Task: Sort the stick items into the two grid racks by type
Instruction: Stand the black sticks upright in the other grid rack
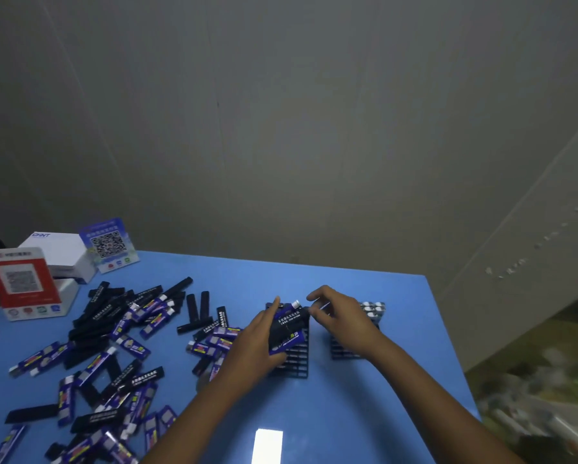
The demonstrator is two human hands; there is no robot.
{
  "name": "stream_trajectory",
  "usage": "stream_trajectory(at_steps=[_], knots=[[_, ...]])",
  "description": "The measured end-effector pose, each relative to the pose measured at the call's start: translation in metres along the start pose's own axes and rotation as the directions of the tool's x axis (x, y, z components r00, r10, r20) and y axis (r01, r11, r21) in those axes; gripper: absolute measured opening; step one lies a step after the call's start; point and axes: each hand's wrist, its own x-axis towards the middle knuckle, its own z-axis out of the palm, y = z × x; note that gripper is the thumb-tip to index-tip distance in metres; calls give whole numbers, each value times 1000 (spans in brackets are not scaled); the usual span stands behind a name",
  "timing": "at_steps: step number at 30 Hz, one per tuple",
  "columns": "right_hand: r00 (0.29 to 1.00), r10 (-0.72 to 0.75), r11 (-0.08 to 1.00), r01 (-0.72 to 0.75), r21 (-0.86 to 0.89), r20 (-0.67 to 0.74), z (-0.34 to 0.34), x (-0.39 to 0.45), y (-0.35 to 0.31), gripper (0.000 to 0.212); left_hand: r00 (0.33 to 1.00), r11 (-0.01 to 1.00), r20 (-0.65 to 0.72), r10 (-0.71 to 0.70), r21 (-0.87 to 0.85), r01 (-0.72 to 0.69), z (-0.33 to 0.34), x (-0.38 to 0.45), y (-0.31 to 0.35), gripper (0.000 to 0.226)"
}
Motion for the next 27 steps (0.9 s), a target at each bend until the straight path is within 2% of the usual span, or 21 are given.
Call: stream_trajectory(at_steps=[4, 9, 14, 21, 27], knots=[[998, 58, 991, -58, 120, 3, -18, -11, 22, 4, 1000, 1000, 1, 1, -11, -1, 28, 0, 23, 103], [992, 120, 936, -129, 328, 47, -35, -25, 39, 13, 1000, 1000, 18, -9, -11, 10, 53, -2, 42, 103], [987, 150, 894, -158, 418, 51, -48, -34, 51, 11, 1000, 1000, 19, -16, -7, 16, 69, -5, 53, 101], [989, 146, 870, -130, 475, 4, -66, -39, 63, 10, 999, 998, -13, -53, -22, 52, 76, -11, 59, 98], [992, 124, 893, -103, 439, -19, -70, -37, 62, 15, 992, 994, -58, -112, -13, 111, 67, -14, 53, 96]])
